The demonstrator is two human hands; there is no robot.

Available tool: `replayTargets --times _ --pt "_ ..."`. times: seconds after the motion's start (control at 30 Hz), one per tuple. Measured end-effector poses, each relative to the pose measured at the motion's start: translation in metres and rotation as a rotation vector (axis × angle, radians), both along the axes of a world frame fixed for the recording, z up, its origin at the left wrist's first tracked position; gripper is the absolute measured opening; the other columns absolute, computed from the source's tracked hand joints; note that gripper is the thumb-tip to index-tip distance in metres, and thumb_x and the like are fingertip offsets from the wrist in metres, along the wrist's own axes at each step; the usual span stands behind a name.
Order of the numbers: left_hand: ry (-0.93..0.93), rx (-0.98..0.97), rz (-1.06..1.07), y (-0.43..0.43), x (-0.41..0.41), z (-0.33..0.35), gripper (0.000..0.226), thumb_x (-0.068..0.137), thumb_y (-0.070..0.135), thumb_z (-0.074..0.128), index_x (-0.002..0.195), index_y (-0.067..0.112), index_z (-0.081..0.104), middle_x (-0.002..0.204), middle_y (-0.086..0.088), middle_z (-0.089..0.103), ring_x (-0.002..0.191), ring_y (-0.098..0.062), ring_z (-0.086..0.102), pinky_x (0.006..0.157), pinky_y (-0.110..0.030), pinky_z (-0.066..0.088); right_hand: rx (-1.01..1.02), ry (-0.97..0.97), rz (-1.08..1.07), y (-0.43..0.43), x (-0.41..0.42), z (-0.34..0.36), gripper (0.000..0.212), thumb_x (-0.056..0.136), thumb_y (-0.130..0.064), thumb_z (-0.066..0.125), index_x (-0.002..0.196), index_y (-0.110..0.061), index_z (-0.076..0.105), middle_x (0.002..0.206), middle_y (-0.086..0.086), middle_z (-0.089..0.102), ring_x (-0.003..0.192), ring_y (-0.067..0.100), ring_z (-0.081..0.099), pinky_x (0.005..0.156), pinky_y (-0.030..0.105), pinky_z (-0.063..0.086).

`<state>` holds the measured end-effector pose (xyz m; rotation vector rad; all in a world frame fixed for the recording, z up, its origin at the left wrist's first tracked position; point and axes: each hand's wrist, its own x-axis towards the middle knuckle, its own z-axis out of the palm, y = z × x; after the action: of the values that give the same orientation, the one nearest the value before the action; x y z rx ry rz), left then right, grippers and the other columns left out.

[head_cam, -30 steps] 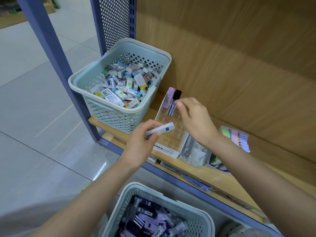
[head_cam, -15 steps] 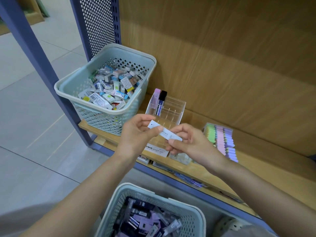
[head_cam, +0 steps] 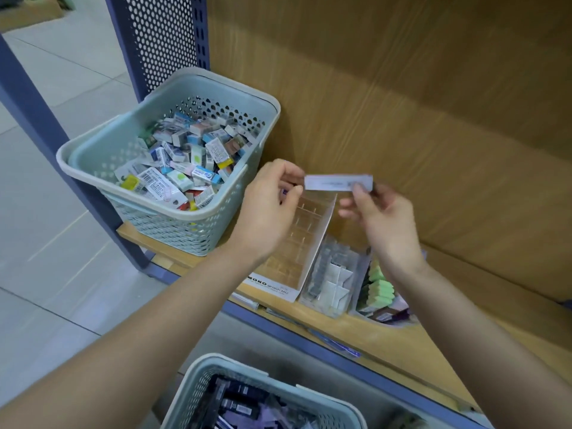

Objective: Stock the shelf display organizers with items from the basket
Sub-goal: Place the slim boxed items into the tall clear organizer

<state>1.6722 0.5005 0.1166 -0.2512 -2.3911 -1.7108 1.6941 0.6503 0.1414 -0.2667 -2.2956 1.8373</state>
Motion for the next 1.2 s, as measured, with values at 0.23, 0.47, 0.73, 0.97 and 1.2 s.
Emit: replayTargets --times 0.23,0.47,0.73,0.97,1.2 --pt "0.012 -0.493 -0.086 -0.009 -0.032 -0.027 0.041 0.095 0.007 0.042 0.136 0.013 0.046 0.132 -0.007 0.045 0.121 -0.022 0.042 0.101 -0.028 0.033 0.596 0.093 -0.018 0.009 -0.065 -0.018 0.016 0.094 -0.016 0.053 0.105 -0.005 0.060 0.092 0.011 0.062 0.080 0.020 0.059 0.074 0.026 0.047" --pt "0.061 -0.594 -0.151 -0.016 -0.033 -0.036 0.049 0.091 -0.001 0.045 0.138 0.012 0.042 0.133 -0.009 0.046 0.117 -0.027 0.045 0.099 -0.041 0.038 0.789 0.050 0.165 -0.004 -0.087 -0.043 0.015 0.093 -0.020 0.056 0.105 -0.014 0.061 0.086 -0.001 0.058 0.078 0.014 0.055 0.067 0.021 0.042" --pt "0.103 -0.617 -0.124 -0.012 -0.030 -0.045 0.054 0.089 -0.001 0.045 0.141 0.014 0.037 0.136 -0.006 0.042 0.119 -0.025 0.044 0.102 -0.037 0.034 0.772 0.126 0.165 -0.008 -0.090 -0.051 0.011 0.091 -0.020 0.059 0.100 -0.015 0.062 0.085 -0.004 0.056 0.076 0.015 0.056 0.073 0.033 0.051" --pt "0.111 -0.613 -0.117 -0.012 -0.029 -0.046 0.055 0.090 -0.001 0.045 0.142 0.015 0.034 0.138 -0.005 0.039 0.121 -0.023 0.043 0.103 -0.036 0.033 0.826 0.103 0.249 -0.006 -0.084 -0.054 0.009 0.092 -0.018 0.058 0.100 -0.015 0.059 0.075 -0.006 0.053 0.073 0.021 0.058 0.072 0.041 0.053" --pt "0.123 -0.631 -0.115 -0.012 -0.030 -0.046 0.056 0.091 0.001 0.045 0.143 0.016 0.032 0.139 -0.004 0.038 0.120 -0.023 0.043 0.102 -0.034 0.031 0.914 0.147 0.242 -0.010 -0.081 -0.053 0.019 0.093 -0.013 0.055 0.109 -0.004 0.060 0.110 0.012 0.052 0.089 0.029 0.059 0.079 0.046 0.050"
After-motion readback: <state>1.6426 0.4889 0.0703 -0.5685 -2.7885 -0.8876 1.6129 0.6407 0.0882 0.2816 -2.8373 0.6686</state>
